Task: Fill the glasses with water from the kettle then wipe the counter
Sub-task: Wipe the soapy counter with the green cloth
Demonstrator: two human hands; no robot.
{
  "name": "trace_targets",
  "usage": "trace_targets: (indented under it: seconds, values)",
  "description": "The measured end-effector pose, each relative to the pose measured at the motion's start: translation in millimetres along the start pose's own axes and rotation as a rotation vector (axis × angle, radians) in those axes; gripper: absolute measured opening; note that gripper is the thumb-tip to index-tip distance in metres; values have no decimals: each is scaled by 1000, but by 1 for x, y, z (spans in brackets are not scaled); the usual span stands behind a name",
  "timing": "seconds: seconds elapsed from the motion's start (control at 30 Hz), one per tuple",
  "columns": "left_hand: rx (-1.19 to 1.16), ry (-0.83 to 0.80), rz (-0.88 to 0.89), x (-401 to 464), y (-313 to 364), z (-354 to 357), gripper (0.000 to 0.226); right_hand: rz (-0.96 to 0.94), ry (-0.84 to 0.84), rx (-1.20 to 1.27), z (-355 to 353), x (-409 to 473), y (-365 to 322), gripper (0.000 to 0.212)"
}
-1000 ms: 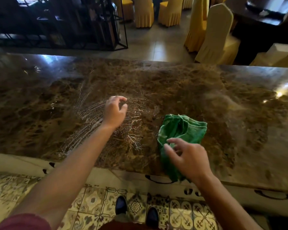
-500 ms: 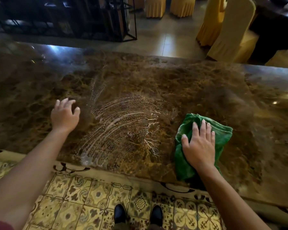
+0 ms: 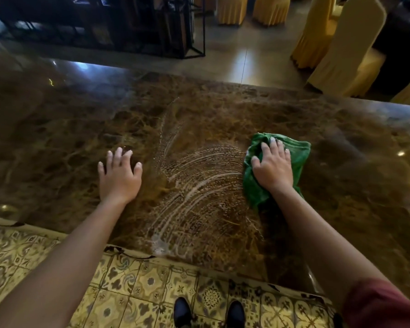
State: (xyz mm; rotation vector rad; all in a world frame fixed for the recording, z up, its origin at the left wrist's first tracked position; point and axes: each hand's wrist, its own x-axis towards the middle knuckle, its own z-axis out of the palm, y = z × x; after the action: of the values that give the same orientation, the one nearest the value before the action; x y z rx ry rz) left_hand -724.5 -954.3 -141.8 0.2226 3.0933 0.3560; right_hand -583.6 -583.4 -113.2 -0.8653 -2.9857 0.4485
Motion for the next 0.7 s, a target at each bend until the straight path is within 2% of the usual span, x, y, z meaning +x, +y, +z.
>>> trace_targets:
  seconds: [0.1, 0.23, 0.37, 0.47, 0.63, 0.7]
  values:
    - [-1, 10, 7, -1, 0, -1, 59, -137, -57, -24, 10, 6, -47, 68]
    - [-1, -4, 9, -1, -1, -1, 60, -403, -123, -71, 33, -31, -107, 68]
    - [-26, -23, 32, -3, -3, -4, 61, -571, -147, -66, 42, -86, -120, 64]
    - [-35, -42, 42, -2, -5, -6, 62, -489, -114, -65, 41, -124, -96, 68]
    - [-27, -28, 84, 14, -6, -13, 59, -77, -12, -106, 32, -140, -34, 74]
    - [-50, 3, 115, 25, -5, -14, 56, 10, -10, -90, 28, -129, -28, 76]
